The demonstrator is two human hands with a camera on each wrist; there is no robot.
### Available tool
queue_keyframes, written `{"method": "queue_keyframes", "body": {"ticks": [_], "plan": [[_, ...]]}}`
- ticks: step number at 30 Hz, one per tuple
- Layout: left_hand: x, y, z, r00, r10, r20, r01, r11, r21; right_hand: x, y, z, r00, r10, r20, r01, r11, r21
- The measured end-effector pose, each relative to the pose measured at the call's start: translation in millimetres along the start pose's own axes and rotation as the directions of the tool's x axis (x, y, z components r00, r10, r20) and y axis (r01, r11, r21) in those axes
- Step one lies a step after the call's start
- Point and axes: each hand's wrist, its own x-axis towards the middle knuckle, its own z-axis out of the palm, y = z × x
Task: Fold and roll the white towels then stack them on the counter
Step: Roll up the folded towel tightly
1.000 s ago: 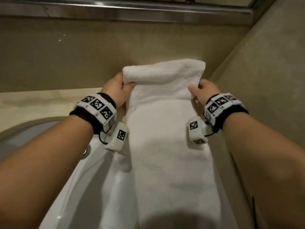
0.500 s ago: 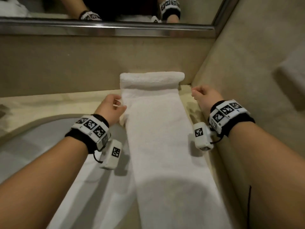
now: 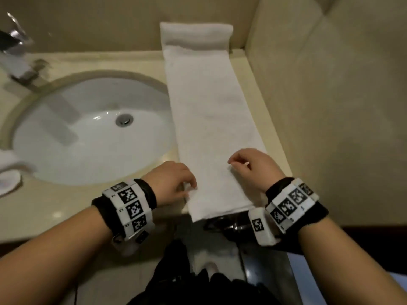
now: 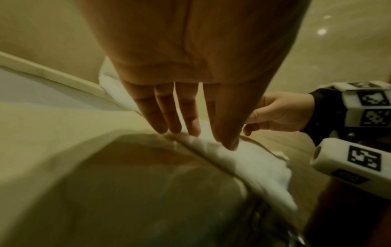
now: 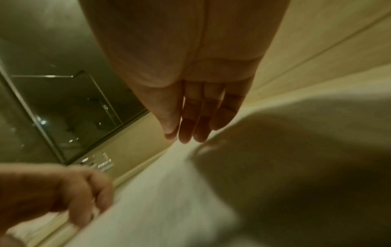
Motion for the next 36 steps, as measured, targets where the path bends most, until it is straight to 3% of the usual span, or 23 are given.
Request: {"method": "queue_keyframes", "body": {"ticks": [5, 10, 13, 17, 20, 24, 27, 29, 31, 33, 36], "plan": [[-21.3, 22.4, 42.5, 0.996, 0.056, -0.069, -0.041, 0.980, 0.193, -52.7, 14.7, 38.4, 0.995, -0.087, 0.058, 0.092, 0.992, -0.086], [-19.4, 40.9, 58.1, 0.986, -0.006, -0.167, 0.056, 0.954, 0.296, -67.4, 17.1, 52.4, 0.983, -0.173, 0.057, 0.182, 0.944, -0.277], [-19.5, 47.1, 54.9, 0.973, -0.019, -0.230, 0.061, 0.982, 0.176, -69.4, 17.1, 56.6, 0.979, -0.195, 0.060, 0.203, 0.917, -0.343], [-25.6, 40.9, 44.0, 0.933, -0.217, -0.288, 0.203, 0.976, -0.079, -67.9, 24.0, 52.0, 0.982, -0.186, -0.035, 0.161, 0.919, -0.359], [-34.1, 27.6, 38.1, 0.899, -0.351, -0.263, 0.307, 0.932, -0.194, -66.5, 38.8, 34.1, 0.991, -0.098, -0.093, 0.060, 0.937, -0.345], [-34.0, 13.7, 30.8, 0.859, -0.467, -0.211, 0.394, 0.865, -0.312, -60.4, 42.2, 18.4, 0.997, -0.025, -0.068, 0.008, 0.972, -0.234], [-26.8, 9.9, 27.8, 0.835, -0.512, -0.199, 0.438, 0.840, -0.321, -42.8, 37.8, 13.5, 0.988, 0.149, -0.041, -0.153, 0.983, -0.104], [-22.8, 10.2, 27.6, 0.838, -0.500, -0.216, 0.441, 0.856, -0.269, -33.9, 34.7, 13.2, 0.976, 0.215, -0.042, -0.219, 0.964, -0.148], [-21.1, 12.3, 27.7, 0.847, -0.442, -0.295, 0.412, 0.897, -0.160, -33.2, 31.0, 15.6, 0.976, 0.150, -0.159, -0.194, 0.928, -0.317], [-20.3, 14.0, 28.8, 0.873, -0.301, -0.383, 0.327, 0.945, 0.003, -35.2, 28.2, 20.0, 0.973, -0.035, -0.230, -0.070, 0.899, -0.432], [-18.3, 14.3, 34.6, 0.962, -0.078, -0.263, 0.140, 0.963, 0.229, -39.1, 30.0, 22.6, 0.977, -0.203, -0.064, 0.165, 0.912, -0.376]]}}
